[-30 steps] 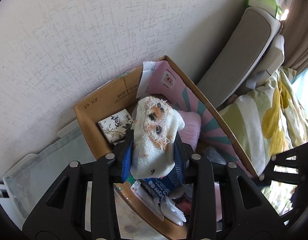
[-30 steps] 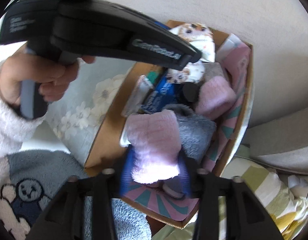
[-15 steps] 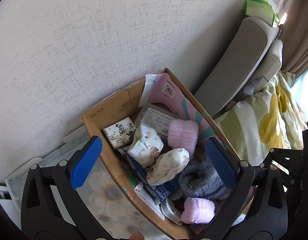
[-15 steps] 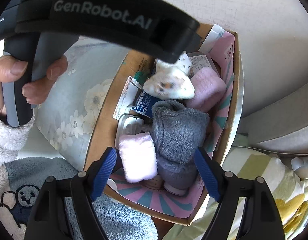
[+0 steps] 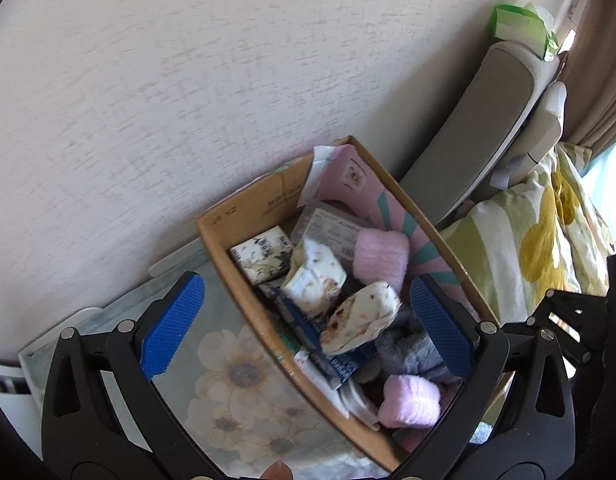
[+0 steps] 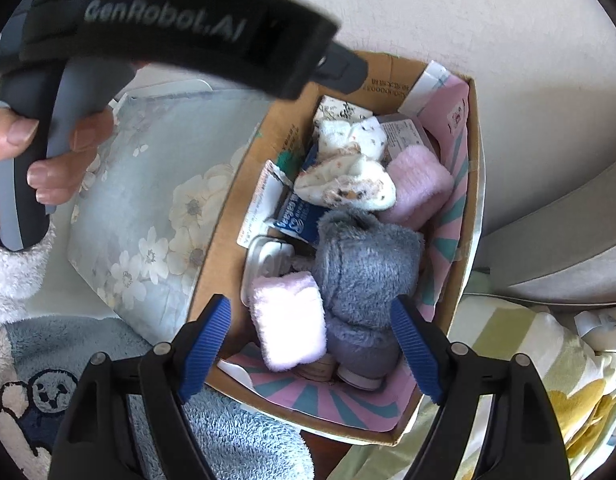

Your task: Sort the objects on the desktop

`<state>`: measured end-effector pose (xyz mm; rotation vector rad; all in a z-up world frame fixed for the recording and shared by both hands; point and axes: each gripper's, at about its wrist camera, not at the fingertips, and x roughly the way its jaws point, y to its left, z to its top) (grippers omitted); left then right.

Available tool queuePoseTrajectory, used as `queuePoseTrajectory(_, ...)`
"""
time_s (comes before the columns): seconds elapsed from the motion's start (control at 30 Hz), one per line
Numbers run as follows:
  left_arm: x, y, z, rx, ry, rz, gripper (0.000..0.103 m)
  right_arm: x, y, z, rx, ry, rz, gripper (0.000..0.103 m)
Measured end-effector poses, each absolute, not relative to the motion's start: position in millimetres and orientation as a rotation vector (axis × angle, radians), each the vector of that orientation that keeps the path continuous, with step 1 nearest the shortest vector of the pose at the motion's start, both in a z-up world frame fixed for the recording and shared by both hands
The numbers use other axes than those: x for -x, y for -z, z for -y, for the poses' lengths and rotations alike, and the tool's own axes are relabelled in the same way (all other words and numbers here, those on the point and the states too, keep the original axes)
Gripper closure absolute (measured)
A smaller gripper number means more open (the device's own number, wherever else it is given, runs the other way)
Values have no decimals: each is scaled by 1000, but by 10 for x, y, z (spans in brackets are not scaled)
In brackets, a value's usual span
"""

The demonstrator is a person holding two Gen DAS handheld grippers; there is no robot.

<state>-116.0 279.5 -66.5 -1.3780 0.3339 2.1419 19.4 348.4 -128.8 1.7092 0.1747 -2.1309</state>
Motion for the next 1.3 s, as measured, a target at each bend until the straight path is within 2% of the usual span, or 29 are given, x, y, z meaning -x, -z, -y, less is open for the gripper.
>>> queuePoseTrajectory(0.17, 1128, 558, -2523, 1383, -2175, -326, 0, -147, 1156, -3374, -1710, 2206, -175, 24)
queuePoseTrajectory(0.63, 886, 306, -1270, 1416, -2503, -216, 0, 24, 918, -2795, -1586, 2447, 66, 24)
queuePoseTrajectory(0.93, 525, 223, -590, 1395, -2738, -146, 0, -51, 852, -2265, -1562, 2645, -84, 24)
queuePoseTrajectory(1.07, 335, 270, -304, 1410, -2818, -91, 0, -137, 879, -2136, -1558, 2651, -5, 24)
queuePoseTrajectory(1.3, 110, 373, 14, 1412, -2881, 14, 0, -284, 929, -1969, -1545, 2696, -29, 24)
